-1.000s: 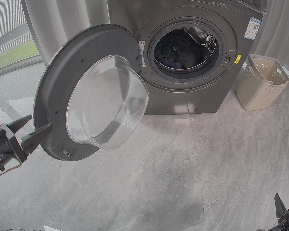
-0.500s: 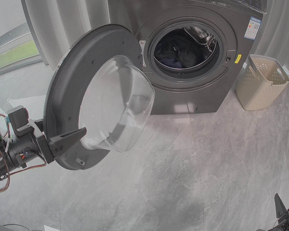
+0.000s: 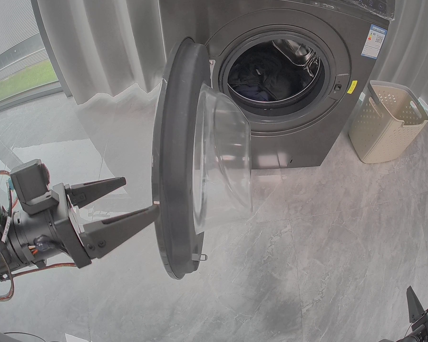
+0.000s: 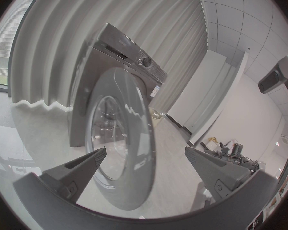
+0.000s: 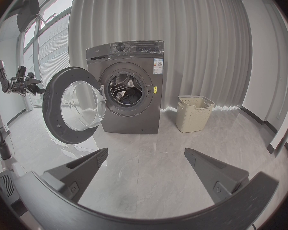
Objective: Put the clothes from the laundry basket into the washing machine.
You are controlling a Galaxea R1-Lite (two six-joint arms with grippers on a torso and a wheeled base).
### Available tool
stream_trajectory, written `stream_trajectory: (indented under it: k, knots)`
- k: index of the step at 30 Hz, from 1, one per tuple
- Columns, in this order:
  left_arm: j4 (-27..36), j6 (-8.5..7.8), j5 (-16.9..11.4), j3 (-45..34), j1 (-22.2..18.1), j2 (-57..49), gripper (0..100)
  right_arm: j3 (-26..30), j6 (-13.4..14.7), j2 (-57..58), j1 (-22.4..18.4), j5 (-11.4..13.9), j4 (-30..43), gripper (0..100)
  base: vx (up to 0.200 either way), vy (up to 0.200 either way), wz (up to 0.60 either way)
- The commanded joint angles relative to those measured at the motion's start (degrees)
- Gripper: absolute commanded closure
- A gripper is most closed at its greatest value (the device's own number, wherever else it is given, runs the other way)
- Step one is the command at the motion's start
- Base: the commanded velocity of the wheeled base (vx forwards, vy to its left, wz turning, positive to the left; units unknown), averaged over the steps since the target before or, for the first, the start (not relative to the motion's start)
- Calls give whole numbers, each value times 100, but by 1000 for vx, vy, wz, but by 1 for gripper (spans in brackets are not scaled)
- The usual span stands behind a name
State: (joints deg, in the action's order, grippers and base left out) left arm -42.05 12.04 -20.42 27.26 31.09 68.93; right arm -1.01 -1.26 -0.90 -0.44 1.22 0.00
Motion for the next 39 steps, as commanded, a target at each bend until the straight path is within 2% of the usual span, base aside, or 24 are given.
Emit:
stream_trajectory:
  k: [1, 4, 7, 12, 24, 26, 30, 36, 39]
  knots:
    - [-23, -27, 73, 60, -621, -204, 0, 101, -6, 55, -9, 1, -9, 0, 0, 0, 0]
    - [-23, -35, 56, 104, -1070, -160, 0, 101, -6, 64, 0, 1, 0, 0, 0, 0, 0]
    - [-14, -44, 56, 104, -1193, -46, 0, 101, -6, 55, 0, 1, 0, 0, 0, 0, 0]
    - [-23, -62, 64, 175, -1131, 420, 0, 101, -6, 55, 0, 1, 0, 0, 0, 0, 0]
    - [-23, -79, 73, 1150, -533, 1580, 0, 101, -6, 55, 0, 1, 0, 0, 0, 0, 0]
    - [-32, -62, 143, 1405, -287, 1888, 0, 101, -6, 55, 0, 1, 0, 0, 0, 0, 0]
    - [-120, -53, 310, 1695, -41, 2230, 0, 101, -6, 55, 0, 1, 0, 0, 0, 0, 0]
    - [-717, -18, 495, 2038, 179, 2723, 0, 101, -6, 55, 0, 1, 0, 0, 0, 0, 0]
    - [-761, -9, 530, 2258, 231, 2951, 0, 101, -6, 55, -9, 1, 0, 0, 0, 0, 0]
